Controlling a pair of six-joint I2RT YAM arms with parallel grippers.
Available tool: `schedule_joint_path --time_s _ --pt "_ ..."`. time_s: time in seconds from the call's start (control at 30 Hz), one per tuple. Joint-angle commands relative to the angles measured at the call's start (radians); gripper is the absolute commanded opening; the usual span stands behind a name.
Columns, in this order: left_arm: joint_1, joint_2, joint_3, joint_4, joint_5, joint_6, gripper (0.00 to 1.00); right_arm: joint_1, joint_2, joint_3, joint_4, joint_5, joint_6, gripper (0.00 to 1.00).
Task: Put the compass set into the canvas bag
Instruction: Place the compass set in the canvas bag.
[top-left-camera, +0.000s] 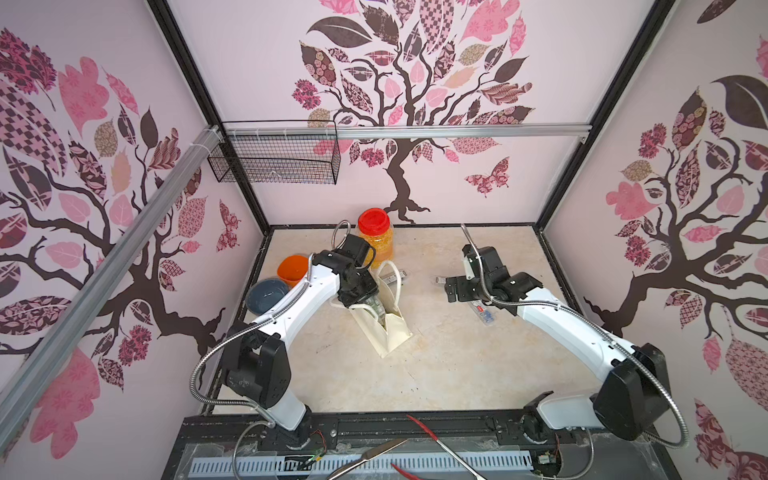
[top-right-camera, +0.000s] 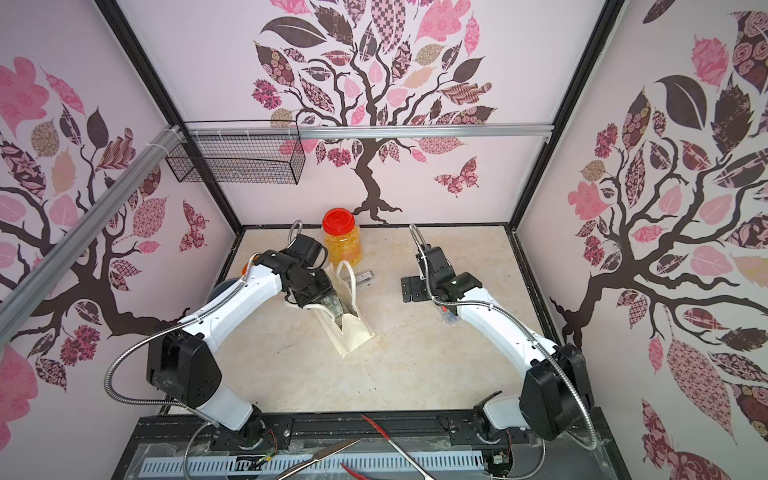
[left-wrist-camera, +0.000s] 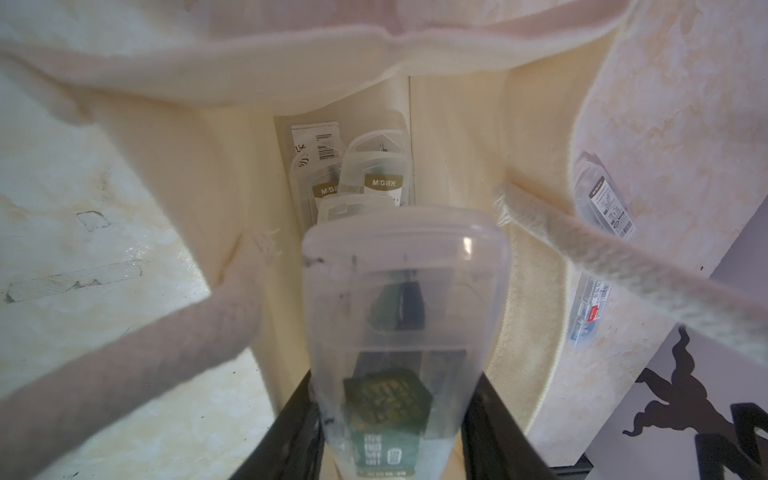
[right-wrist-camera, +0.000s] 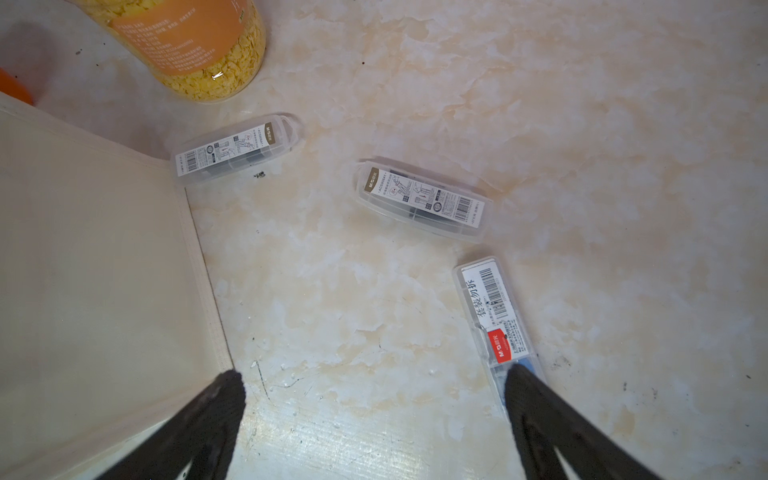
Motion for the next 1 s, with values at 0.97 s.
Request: schedule_joint_path --time_s 0.97 --pt "-0.008 -0.141 0.070 0.034 -0.076 0.061 0.64 -0.010 -0.042 0.065 -0.061 0.017 -0.003 1.00"
